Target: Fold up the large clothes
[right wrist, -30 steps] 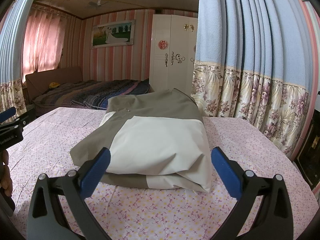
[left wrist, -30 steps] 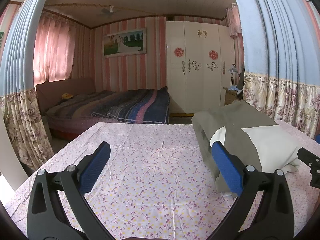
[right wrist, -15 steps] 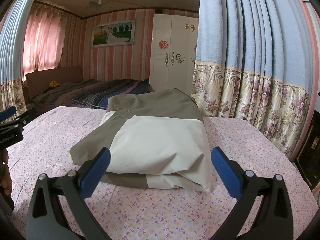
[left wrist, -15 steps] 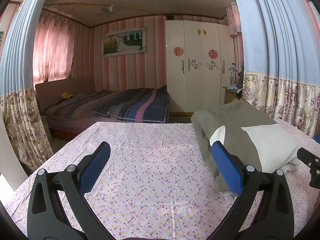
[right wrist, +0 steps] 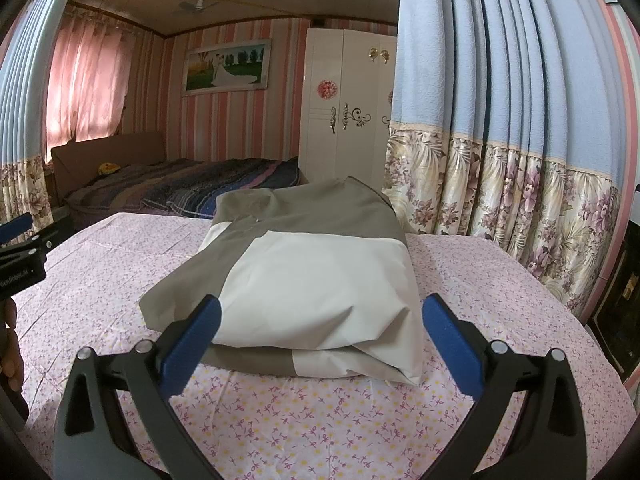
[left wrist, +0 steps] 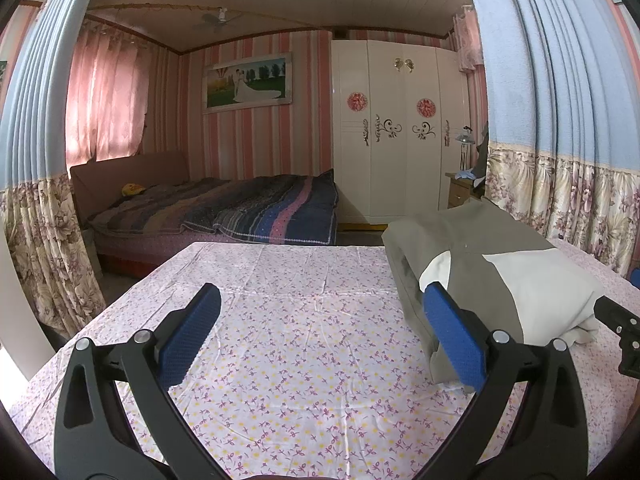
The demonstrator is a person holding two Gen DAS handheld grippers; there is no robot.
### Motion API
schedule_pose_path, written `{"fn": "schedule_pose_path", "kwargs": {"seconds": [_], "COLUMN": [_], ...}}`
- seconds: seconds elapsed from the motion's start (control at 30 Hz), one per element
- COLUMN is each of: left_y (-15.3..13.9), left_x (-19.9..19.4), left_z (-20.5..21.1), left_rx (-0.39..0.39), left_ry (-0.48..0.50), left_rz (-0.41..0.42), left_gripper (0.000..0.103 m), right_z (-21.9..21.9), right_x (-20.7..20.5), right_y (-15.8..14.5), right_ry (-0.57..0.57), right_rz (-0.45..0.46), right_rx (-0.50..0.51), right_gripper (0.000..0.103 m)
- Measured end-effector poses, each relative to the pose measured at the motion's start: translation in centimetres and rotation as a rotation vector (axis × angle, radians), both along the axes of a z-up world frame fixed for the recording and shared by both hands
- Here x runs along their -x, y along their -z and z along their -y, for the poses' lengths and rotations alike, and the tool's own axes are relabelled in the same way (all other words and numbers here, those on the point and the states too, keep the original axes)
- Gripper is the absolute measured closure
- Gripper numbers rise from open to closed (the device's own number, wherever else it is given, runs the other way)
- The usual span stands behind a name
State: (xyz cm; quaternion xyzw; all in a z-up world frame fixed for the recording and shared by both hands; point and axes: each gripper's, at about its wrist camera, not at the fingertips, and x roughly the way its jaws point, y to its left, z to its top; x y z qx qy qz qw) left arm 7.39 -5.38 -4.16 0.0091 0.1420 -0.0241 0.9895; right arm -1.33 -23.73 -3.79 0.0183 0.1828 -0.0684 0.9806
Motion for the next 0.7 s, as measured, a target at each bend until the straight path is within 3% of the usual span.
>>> {"fn": "schedule_pose_path", "kwargs": {"seconds": [0.7], "left_y": [-0.03], "left_x": [0.06], "left_z": [0.05], "left_rx": [-0.001], "left_ry": [0.004], "left_rz": [0.001], "left_gripper": [0.003], "right_z": [0.02], "right_x": [0.00], "right_y": [0.00], "right_ry": [-0.001], "right_rz": [-0.001], "right_rx": [0.002], "right_gripper": [0.002]}}
